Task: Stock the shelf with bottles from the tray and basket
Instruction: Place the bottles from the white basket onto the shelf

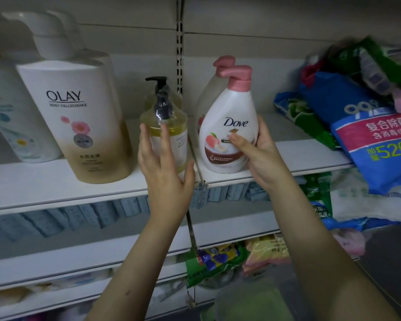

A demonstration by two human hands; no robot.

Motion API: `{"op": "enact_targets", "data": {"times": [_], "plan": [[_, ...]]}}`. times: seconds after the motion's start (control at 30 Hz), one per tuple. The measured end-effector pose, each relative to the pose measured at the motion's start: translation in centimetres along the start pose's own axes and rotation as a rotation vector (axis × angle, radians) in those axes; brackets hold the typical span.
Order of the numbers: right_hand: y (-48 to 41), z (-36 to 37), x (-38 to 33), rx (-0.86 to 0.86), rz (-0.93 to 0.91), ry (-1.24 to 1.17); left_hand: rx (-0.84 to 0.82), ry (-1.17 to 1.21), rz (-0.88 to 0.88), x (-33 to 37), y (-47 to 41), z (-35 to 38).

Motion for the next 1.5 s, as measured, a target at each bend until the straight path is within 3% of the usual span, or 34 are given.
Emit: {"op": "enact_targets", "data": {"times": [0.5,0.73,0.87,1.03,1.23,1.5], "plan": [[-2.2,-1.7,1.5,-0.016,0.059,-0.066,-0.057,-0.014,-0.025,-0.4,-0.3,0.3],[-1.2,-1.2,1.0,0.015,0.087,-0.007,-0.099,0.091,-0.050,-0.2,-0.1,-0.2],[3.1,-1.0,0.8,0.201,0.080,0.069,-0.143,0.236,-0.078,1.3,1.5,-1.6],[13.9,0.5,1.3,0.382,0.065,-0.018,-0.279,0.469,-0.119,5.0,6.8,-1.8],[25.0,1.4,4.7,0.634,0.194,-0.089,-0.527,0.689,-0.382,6.2,14.6,-0.7],[30.3,4.5,6.3,0.695,0.295,-0.097,-0.535,0.805,-0.632,5.3,21.1,-3.0]]}}
Point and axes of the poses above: each hand's wrist, its own y-axis away from the middle knuckle, its own z-axis out of the palm, x = y × z, the point moved 4 cm from there along -y, towards the middle knuckle, and after that the axes turned 14 degrees about -x, right-handed, at the moved point
